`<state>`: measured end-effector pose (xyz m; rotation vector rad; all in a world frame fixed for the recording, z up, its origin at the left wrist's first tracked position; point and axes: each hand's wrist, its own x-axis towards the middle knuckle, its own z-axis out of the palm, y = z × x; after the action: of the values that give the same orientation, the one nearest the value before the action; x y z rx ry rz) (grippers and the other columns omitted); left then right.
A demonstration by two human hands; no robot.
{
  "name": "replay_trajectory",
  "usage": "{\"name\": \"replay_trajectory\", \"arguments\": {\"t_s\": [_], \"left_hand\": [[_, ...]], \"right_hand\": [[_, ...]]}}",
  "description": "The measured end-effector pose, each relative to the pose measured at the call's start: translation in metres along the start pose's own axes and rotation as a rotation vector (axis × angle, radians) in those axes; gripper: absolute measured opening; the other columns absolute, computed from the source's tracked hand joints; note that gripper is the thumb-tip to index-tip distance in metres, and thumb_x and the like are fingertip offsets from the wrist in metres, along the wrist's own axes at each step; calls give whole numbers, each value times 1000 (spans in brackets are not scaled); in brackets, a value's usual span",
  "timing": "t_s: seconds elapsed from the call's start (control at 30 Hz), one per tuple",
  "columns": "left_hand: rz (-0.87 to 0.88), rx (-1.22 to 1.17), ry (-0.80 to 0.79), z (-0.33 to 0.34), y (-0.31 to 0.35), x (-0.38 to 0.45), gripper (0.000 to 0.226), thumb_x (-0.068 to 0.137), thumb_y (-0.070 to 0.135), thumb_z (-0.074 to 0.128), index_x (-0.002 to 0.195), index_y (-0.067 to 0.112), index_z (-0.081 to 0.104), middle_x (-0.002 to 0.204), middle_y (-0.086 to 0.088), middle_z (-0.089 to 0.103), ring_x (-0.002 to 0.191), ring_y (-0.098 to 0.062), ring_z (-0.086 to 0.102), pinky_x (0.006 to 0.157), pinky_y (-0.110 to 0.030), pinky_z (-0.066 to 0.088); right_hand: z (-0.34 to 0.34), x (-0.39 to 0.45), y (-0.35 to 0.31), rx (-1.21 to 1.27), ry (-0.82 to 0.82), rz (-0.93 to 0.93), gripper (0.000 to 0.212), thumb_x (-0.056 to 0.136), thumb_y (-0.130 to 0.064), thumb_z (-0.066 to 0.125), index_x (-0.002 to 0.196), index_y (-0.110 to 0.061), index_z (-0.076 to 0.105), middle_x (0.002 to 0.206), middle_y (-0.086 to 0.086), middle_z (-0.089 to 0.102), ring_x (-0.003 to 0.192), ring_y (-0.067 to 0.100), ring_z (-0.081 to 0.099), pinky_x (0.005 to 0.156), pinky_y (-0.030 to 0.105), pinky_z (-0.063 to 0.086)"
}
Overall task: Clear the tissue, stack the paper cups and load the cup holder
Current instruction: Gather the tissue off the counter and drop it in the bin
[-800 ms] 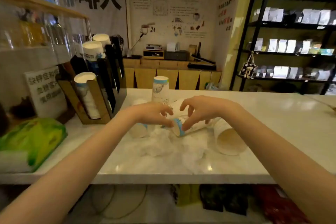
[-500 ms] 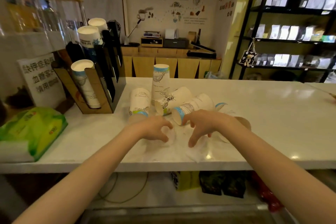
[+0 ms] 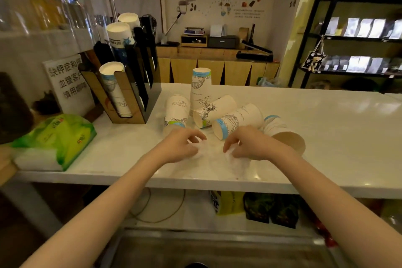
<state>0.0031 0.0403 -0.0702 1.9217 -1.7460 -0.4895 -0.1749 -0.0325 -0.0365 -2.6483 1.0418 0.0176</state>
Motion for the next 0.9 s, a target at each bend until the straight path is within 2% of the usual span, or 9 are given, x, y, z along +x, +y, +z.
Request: {"name": "replay_trajectory", "arguments": {"t_s": [0.13,0.3,0.4,0.5,0.6,0.67,0.77,0.83,0.9], "left_hand": [[19,-145,45,-2,7,-28,30,76,3,56,93,26,64,104,-6,67,94,-12,61,80,-25,50],[-109,-342,-16,24,2,-76,21,75,1,57,71,19,68,76,1,66,67,-1,55,64,-14,44],[-226,-361,-90,66,-17,-99,16,78,7,58,76,14,72,77,-2,67,67,-4,55,65,-15,43],[-344,-390,-151,116,-45,-115,15,79,11,58,85,11,72,67,5,61,57,2,52,55,-8,38],[-449,-400,-212,170,-84,-127,24,79,4,55,96,12,70,71,10,58,63,-2,49,52,-5,37],[-515,-418,-229,209,-114,-131,30,78,0,54,103,10,67,85,6,59,73,-3,51,56,-4,38],[-582,-380,-247,270,-160,-136,32,78,1,57,109,7,64,98,3,55,91,-10,52,61,-6,38],[-606,-346,-246,314,-195,-139,33,77,4,63,110,7,63,102,0,59,99,-16,56,74,-16,43],[-648,-399,-190,363,-230,-143,37,73,0,67,109,4,62,112,-11,63,109,-25,58,90,-31,47]], "right_hand": [[-3,-26,-8,243,-18,-76,19,80,-13,61,93,-21,72,94,0,65,80,19,61,62,24,51],[39,-60,-14,323,-186,-121,18,79,-12,60,92,-17,72,97,8,71,89,22,64,78,39,54],[87,-66,-8,316,-290,-118,19,79,-13,58,93,-15,71,99,6,71,92,20,64,83,39,53],[149,-60,7,353,-331,-85,25,80,-4,54,94,-16,71,102,2,70,94,15,61,87,36,52],[220,-49,25,436,-329,8,36,81,6,46,102,-12,70,115,6,66,98,11,57,74,14,47],[271,-42,38,474,-314,86,37,85,5,45,113,-9,65,123,8,62,97,12,53,63,6,40],[352,-30,57,513,-311,191,40,87,6,41,121,-4,58,122,15,59,96,23,58,62,10,37],[405,-20,71,536,-312,243,43,85,10,39,123,-3,56,115,16,61,89,22,60,59,9,38],[463,-10,85,557,-304,293,46,85,9,40,127,-6,52,123,17,60,107,30,59,75,19,44]]}}
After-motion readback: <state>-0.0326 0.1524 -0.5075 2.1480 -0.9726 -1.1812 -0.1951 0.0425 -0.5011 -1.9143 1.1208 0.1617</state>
